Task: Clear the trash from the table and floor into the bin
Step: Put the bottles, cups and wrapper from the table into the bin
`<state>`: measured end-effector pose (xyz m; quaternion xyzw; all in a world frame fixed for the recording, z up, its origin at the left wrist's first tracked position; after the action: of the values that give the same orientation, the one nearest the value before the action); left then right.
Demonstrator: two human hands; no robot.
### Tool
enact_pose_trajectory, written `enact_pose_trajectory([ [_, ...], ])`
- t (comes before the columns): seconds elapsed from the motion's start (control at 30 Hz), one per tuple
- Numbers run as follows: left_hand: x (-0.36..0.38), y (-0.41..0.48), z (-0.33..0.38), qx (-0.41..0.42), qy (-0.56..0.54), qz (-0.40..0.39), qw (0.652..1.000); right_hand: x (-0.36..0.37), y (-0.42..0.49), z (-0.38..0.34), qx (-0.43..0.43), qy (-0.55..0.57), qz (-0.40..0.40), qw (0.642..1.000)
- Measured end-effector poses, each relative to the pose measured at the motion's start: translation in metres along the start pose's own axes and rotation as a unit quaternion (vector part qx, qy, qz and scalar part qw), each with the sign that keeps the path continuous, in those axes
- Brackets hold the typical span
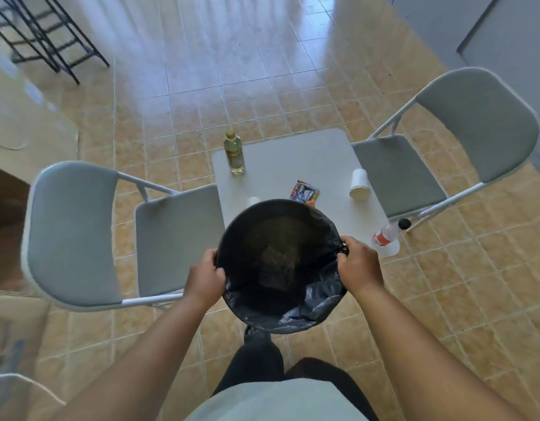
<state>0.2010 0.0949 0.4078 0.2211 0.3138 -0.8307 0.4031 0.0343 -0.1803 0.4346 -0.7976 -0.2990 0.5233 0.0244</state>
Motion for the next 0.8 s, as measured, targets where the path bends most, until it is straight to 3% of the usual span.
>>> enact_pose_trajectory([
  [0.3,0.027,-0.011,-0.011,-0.087,-0.042,0.053,0.994,0.017,0.054,-0.016,-0.07,-0.034,-0.08,0.994],
  [0.67,0.07,-0.033,0.009,-0.195,-0.063,0.172,0.964,0.019,0.114,-0.032,-0.189,-0.067,-0.182,0.963],
  [0.8,0.09,-0.038,0.01,-0.212,-0.072,0.213,0.951,0.015,0.141,-0.032,-0.198,-0.039,-0.16,0.966],
])
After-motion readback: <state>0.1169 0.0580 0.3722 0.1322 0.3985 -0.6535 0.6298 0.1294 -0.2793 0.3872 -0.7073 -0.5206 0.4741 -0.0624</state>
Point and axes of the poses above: each hand's wrist, its own y-axis towards the middle knuckle, its own x-axis out of the palm, z = x × y, the point moved 5 cm from there along y, towards the middle knuckle, and after that the axes turned 13 degrees about x, right-handed, at the moved point
